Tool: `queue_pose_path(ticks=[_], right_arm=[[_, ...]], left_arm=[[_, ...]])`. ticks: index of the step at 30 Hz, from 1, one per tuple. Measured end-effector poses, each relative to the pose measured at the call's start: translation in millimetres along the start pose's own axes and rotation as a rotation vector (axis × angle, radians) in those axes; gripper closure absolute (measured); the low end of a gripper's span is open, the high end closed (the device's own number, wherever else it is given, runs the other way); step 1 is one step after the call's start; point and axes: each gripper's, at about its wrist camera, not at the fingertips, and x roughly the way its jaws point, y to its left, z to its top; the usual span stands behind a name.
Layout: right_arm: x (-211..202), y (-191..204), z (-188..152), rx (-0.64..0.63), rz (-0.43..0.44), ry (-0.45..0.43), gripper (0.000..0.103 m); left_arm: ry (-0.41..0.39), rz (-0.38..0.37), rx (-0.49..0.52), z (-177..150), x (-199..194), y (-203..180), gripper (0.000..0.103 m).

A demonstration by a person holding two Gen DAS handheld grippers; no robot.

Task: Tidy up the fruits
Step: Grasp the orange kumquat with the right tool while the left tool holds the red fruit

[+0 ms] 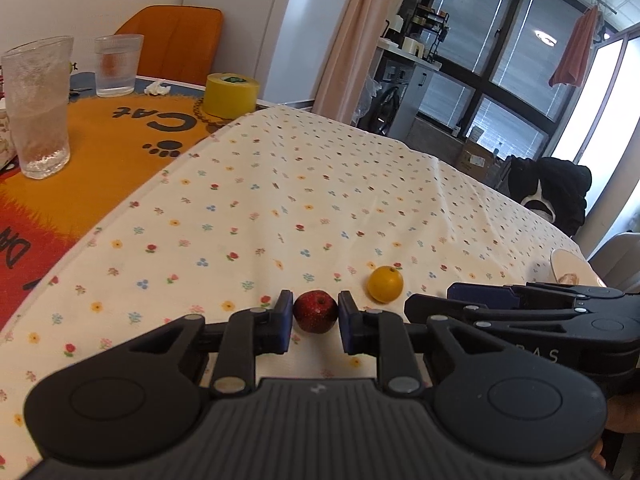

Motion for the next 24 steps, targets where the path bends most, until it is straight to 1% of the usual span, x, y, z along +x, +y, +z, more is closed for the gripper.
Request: queue_pose_path(ticks=[7, 9, 10, 11, 12, 13, 18, 24], right_arm=[[11, 9, 10, -0.026, 0.017, 0.004, 0.050], [16, 12, 13, -0.037, 0.024, 0.010, 0.052], [19, 13, 14, -0.041, 0.026, 0.016, 0.055], [23, 14, 15, -0.043, 0.029, 0.024, 0.064], [25, 14, 15, -0.042, 0.032, 0.032, 0.076], [27, 14, 15, -0.040, 0.034, 0.041, 0.080], [17, 13, 11, -0.046, 0.030, 0.024, 0.081], [-1, 8, 8, -0.044, -0.015, -0.005, 0.081]], left_arm=[[-0.016, 0.028, -0.034, 2, -6, 12, 0.081], [-0.016, 0.033, -0.043, 3, -7, 16, 0.081], [-0.017, 0.034, -0.047, 3, -7, 17, 0.081], [-0.018, 0.035, -0.050, 3, -8, 18, 0.081], [-0.021, 0.036, -0.051, 3, -9, 18, 0.081], [-0.022, 0.037, -0.051, 3, -10, 18, 0.081], [-0.027, 0.038, -0.050, 4, -12, 16, 0.081], [-0.035, 0.030, -0.042, 5, -14, 8, 0.081]])
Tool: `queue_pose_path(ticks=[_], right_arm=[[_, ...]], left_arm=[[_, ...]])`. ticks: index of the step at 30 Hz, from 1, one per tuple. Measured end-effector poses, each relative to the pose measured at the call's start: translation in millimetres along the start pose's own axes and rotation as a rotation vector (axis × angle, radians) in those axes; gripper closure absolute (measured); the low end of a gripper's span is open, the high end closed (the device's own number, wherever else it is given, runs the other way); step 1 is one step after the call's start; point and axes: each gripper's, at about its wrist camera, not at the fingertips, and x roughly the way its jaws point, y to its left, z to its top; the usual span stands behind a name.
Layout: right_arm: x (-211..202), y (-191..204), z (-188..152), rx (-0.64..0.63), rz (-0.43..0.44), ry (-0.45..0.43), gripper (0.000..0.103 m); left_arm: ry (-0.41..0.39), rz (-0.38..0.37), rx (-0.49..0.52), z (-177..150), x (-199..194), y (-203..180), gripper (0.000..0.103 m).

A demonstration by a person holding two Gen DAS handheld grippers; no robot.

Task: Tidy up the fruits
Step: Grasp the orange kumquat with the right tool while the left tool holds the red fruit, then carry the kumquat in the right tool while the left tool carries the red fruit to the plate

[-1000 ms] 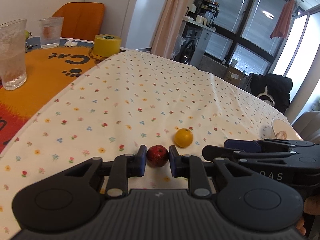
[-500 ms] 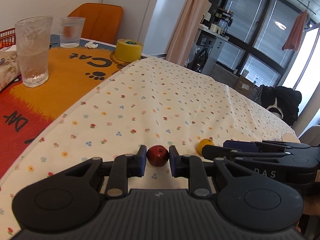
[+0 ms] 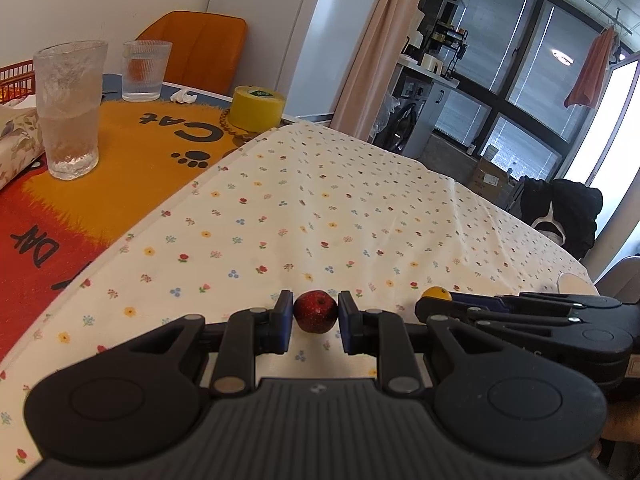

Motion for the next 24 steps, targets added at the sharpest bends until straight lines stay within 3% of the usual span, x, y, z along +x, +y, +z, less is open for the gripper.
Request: queue_pose_path(ticks=[24], right_arm=[[-91, -71, -31, 0.160, -0.162, -0.144, 0.081]], left_arm=[[-0.040, -0.101, 0.110, 4, -8, -79, 0.081]])
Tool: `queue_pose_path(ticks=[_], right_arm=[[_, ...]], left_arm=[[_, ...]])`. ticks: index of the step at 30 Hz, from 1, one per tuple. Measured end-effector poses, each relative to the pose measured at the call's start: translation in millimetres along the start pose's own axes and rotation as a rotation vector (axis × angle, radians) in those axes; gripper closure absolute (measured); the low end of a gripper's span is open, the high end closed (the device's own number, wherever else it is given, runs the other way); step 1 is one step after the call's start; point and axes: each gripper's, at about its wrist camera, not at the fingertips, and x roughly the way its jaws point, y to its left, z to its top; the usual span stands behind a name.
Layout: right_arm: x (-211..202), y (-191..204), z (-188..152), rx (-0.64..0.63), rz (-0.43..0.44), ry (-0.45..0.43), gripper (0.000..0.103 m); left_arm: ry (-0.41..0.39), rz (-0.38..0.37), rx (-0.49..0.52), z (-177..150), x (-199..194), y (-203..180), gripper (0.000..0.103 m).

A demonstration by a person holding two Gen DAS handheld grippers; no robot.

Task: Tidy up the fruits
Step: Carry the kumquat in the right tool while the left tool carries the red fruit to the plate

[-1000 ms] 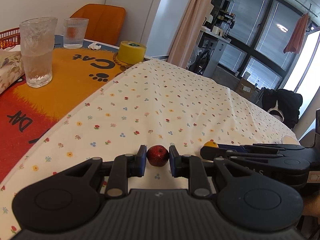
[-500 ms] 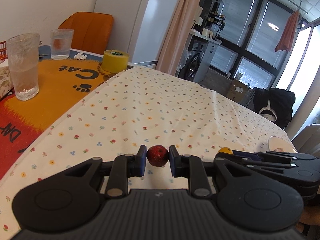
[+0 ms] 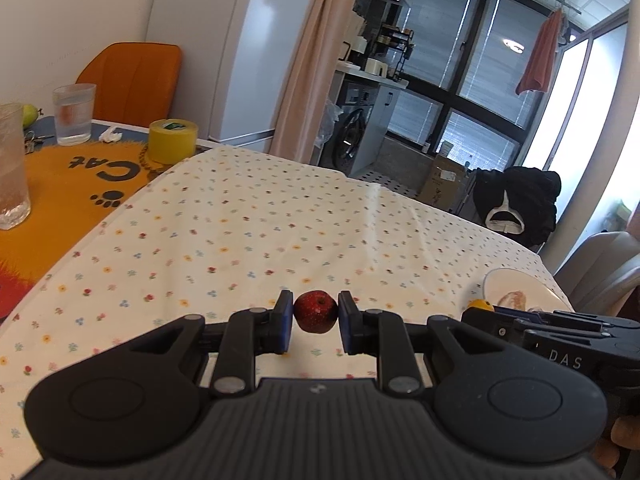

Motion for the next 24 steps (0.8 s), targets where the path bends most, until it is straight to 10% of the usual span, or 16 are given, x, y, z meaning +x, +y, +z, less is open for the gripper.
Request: queue_pose_path(ticks=[24], right_arm=[[-57, -100, -12, 0.150, -0.180, -0.099, 0.081]], left_arm=[[0.005, -0.141, 0.133, 11, 20, -94, 0.081]])
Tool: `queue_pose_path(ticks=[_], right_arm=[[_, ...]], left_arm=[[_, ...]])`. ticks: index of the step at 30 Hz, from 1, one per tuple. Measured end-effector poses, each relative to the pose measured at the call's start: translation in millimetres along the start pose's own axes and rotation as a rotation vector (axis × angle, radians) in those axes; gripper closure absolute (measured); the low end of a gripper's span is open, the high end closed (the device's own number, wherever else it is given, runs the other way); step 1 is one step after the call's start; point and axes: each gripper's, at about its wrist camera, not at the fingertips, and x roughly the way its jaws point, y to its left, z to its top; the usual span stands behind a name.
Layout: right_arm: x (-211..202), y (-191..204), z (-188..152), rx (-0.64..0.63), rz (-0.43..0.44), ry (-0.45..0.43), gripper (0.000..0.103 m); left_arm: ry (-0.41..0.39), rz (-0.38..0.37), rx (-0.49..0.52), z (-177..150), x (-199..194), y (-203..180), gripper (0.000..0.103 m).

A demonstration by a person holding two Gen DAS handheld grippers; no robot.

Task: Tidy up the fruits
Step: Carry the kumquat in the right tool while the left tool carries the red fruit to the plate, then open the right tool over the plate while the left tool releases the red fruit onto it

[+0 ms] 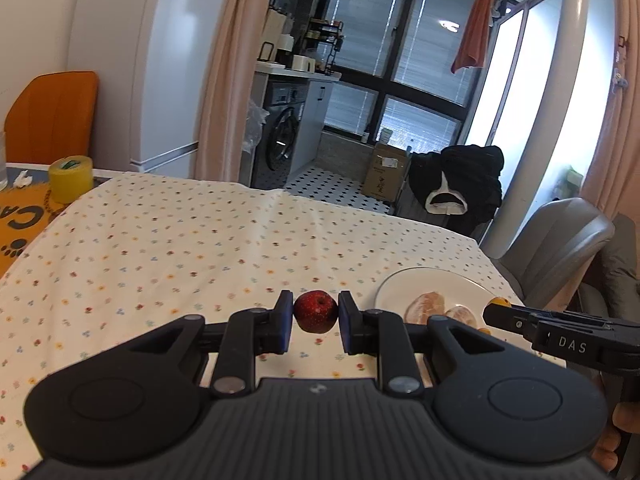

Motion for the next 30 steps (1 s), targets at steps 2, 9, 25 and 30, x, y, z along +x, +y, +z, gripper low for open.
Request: queue_pose_path(ticks=[2, 9, 25, 30], right_arm=[[-3, -7, 0, 0.010, -0.008, -0.002, 0.081], [-7, -24, -6, 0.045, -0.015, -0.001, 0.080], [-16, -51, -14, 0.125, -0.004, -0.025, 0.067], [-16, -53, -16, 0.132, -0.002, -0.024, 0.064]], left_arm=[[0.004, -0.009, 0.007, 0, 3, -7, 0.081], [0.024, -0.037, 0.036, -1, 18, -27, 0.081], [0.073, -0.075, 0.099, -6, 48, -61, 0.081], [0.092, -0.081, 0.094, -8, 54, -64, 0.079]])
